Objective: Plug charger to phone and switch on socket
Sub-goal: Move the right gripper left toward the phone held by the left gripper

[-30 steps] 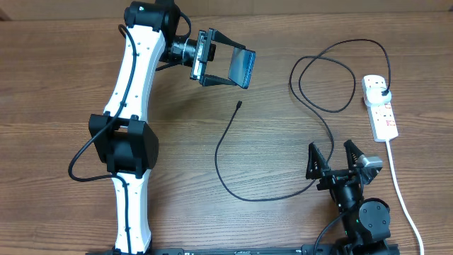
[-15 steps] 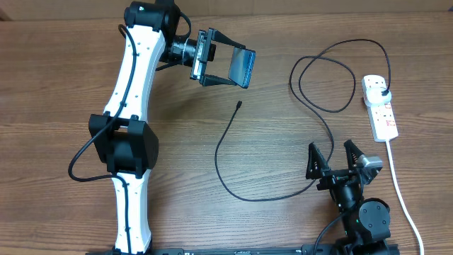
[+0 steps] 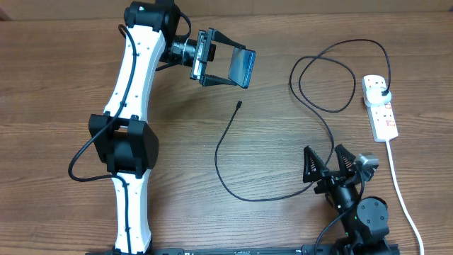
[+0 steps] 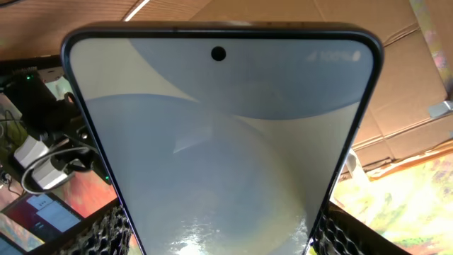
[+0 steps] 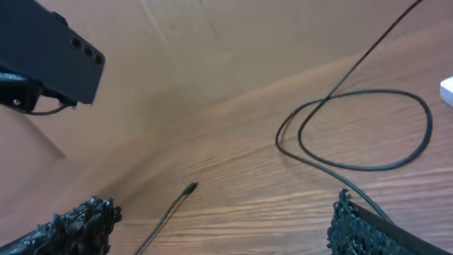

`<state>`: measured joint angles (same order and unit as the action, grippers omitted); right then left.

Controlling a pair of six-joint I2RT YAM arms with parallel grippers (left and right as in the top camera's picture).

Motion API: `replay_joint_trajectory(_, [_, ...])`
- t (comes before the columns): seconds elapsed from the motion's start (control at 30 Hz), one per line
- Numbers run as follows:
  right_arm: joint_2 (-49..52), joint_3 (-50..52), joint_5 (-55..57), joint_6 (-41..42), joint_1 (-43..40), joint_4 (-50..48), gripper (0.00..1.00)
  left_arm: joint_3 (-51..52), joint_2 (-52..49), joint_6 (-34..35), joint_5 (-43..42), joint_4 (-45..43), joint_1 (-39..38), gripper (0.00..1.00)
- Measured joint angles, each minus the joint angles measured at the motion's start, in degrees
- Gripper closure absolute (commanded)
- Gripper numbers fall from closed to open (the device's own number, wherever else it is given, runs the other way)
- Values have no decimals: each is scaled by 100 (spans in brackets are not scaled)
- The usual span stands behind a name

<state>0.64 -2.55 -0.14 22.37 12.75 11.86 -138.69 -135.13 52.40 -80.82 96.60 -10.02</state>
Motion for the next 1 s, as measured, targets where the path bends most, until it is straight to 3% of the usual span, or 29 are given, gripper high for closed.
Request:
replay_joint_trajectory(0.33, [529, -1823, -197, 136, 0, 1657, 0, 0, 0, 0, 96, 2, 0, 59])
replay_joint_trajectory(0.53, [1956, -3287, -527, 42, 0, 2389, 0, 0, 0, 0, 199, 4, 0, 59])
replay_joint_trajectory(0.8, [4153, -5243, -1759, -570, 0, 3397, 0, 0, 0, 0, 262, 2, 0, 57])
replay_joint_trajectory(1.0, [5058, -5805, -2317, -702, 0, 3228, 0, 0, 0, 94, 745, -63, 0, 56])
